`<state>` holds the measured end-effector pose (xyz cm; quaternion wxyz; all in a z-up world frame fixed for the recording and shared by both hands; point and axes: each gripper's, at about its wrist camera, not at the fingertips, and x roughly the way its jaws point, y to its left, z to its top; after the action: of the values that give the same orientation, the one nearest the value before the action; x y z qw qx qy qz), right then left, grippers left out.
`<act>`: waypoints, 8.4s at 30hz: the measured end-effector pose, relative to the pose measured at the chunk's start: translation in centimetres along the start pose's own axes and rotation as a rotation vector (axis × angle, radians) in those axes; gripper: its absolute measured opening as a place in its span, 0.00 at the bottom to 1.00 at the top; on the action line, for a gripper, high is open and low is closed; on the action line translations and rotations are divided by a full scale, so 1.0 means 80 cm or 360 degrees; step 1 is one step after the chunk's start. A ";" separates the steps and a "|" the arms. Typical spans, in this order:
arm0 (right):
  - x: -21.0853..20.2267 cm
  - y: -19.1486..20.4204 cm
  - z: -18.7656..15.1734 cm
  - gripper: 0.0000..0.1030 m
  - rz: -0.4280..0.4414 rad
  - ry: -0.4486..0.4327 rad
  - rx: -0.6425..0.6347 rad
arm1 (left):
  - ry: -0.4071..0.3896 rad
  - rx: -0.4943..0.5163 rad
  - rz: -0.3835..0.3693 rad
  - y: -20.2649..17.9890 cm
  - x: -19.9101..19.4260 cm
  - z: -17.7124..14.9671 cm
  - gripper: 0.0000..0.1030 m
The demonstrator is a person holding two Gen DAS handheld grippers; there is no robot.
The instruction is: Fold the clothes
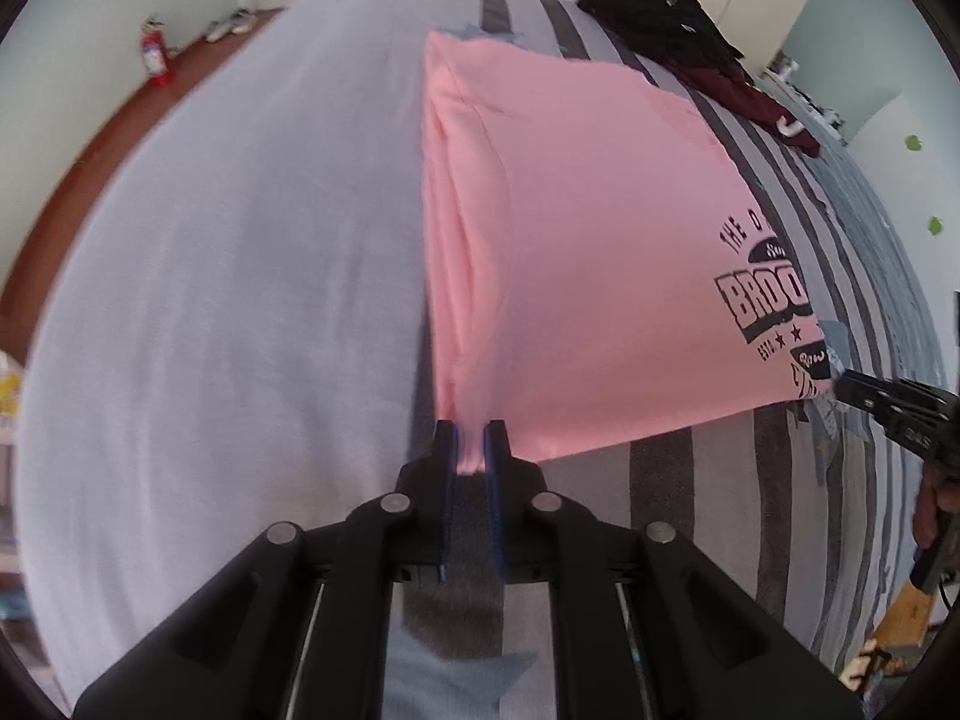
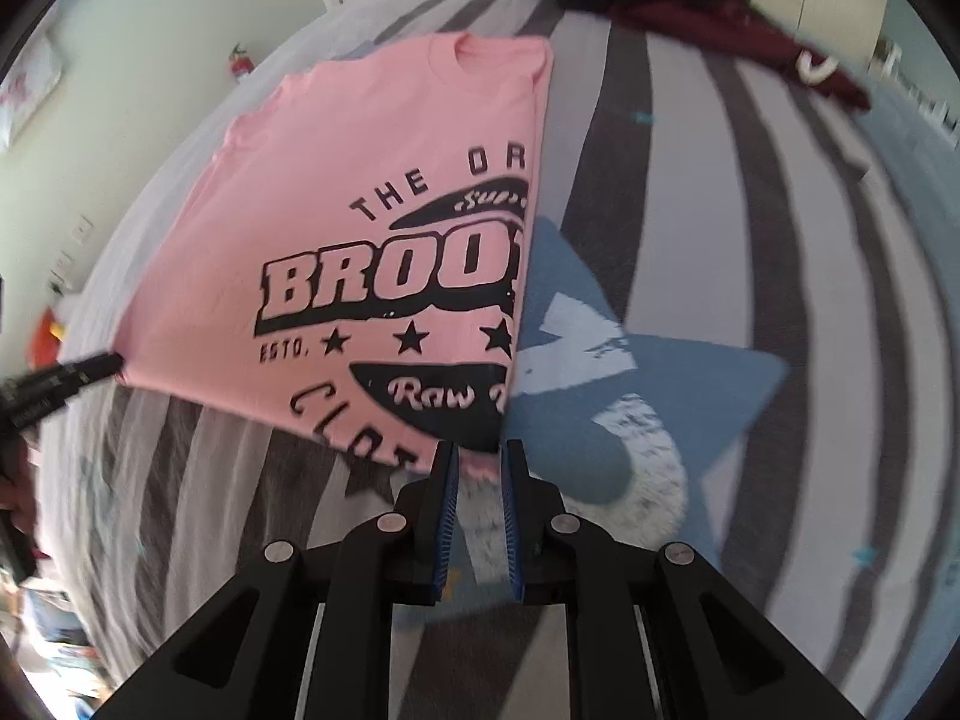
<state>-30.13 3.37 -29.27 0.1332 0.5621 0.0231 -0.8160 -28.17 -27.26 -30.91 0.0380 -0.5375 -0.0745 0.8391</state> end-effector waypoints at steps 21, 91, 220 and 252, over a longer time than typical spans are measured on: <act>0.062 0.107 0.020 0.12 0.0315 -0.0174 0.0090 | -0.0140 -0.0113 -0.0326 -0.104 0.057 -0.017 0.07; 0.030 0.013 0.100 0.12 0.0045 -0.0417 0.0188 | -0.0427 -0.0134 -0.0006 -0.041 0.059 0.115 0.02; 0.080 -0.034 0.202 0.20 0.0021 -0.0487 0.0234 | -0.0328 -0.0104 -0.0013 0.017 0.132 0.262 0.09; 0.012 0.010 0.024 0.20 0.0133 -0.0261 0.0151 | -0.0199 0.0051 -0.0041 -0.046 0.057 0.061 0.09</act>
<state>-32.03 2.09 -29.34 0.1418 0.4995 -0.0502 -0.8532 -34.58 -23.41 -32.35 0.0527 -0.4823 -0.0702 0.8716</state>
